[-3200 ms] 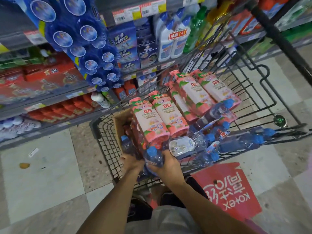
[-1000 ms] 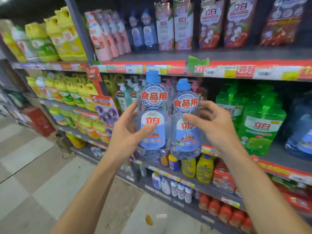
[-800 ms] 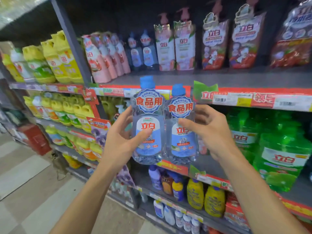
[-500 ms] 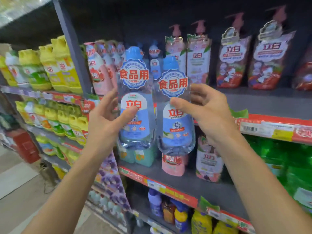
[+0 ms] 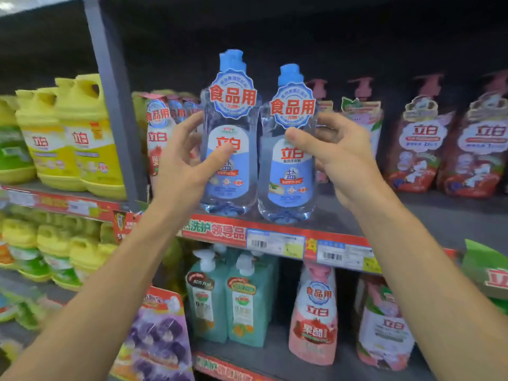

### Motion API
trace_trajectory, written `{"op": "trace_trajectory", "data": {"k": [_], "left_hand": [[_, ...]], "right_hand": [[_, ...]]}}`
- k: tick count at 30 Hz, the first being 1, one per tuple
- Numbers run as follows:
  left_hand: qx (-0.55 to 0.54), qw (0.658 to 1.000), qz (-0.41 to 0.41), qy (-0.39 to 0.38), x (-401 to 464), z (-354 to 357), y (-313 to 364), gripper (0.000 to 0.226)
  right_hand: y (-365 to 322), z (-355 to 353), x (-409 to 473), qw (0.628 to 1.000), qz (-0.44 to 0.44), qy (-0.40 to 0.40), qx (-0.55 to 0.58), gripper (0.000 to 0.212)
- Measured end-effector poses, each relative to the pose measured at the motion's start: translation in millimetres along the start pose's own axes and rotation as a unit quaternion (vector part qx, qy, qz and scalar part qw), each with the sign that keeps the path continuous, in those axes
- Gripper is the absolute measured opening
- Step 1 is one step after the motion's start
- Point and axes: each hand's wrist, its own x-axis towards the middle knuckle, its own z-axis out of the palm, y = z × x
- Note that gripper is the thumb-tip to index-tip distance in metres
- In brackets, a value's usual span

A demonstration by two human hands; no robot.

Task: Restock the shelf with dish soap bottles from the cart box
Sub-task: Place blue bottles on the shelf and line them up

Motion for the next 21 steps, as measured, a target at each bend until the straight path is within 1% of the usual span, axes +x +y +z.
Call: {"op": "trace_trajectory", "data": {"k": [2, 4, 5, 7, 9, 10, 13, 15, 18, 21], "left_hand": [[-0.012, 1.0, 0.002, -0.017, 15, -8, -16, 0.05], [-0.02, 0.999, 0.001, -0.032, 26, -17, -33, 0.05], [-0.02, 0.999, 0.0, -0.04, 30, -21, -40, 0.051], [-0.018, 0.998, -0.002, -0.055, 36, -30, -53, 0.058], [-0.016, 0.997, -0.005, -0.074, 42, -37, -61, 0.058], [-0.016, 0.996, -0.006, -0.082, 45, -40, -65, 0.058], [-0.026, 0.994, -0.009, -0.103, 48, -44, -74, 0.059], [-0.033, 0.993, -0.01, -0.116, 48, -43, -78, 0.06], [-0.037, 0.992, -0.014, -0.122, 49, -41, -82, 0.064], [-0.034, 0.992, -0.02, -0.121, 50, -43, -90, 0.074]], "right_hand": [[6, 15, 9, 1.0, -0.001, 0.01, -0.016, 0.044], [13, 26, 15, 0.999, -0.002, 0.016, -0.034, 0.03], [16, 31, 17, 0.999, -0.001, 0.019, -0.041, 0.028], [22, 39, 19, 0.998, 0.002, 0.029, -0.05, 0.032], [29, 45, 19, 0.997, 0.005, 0.042, -0.057, 0.046], [30, 49, 19, 0.997, 0.01, 0.046, -0.056, 0.049], [35, 52, 17, 0.997, 0.019, 0.05, -0.064, 0.037], [35, 51, 16, 0.996, 0.019, 0.058, -0.066, 0.033], [35, 50, 16, 0.994, 0.012, 0.064, -0.089, 0.037], [37, 49, 11, 0.993, 0.006, 0.064, -0.098, 0.045]]}}
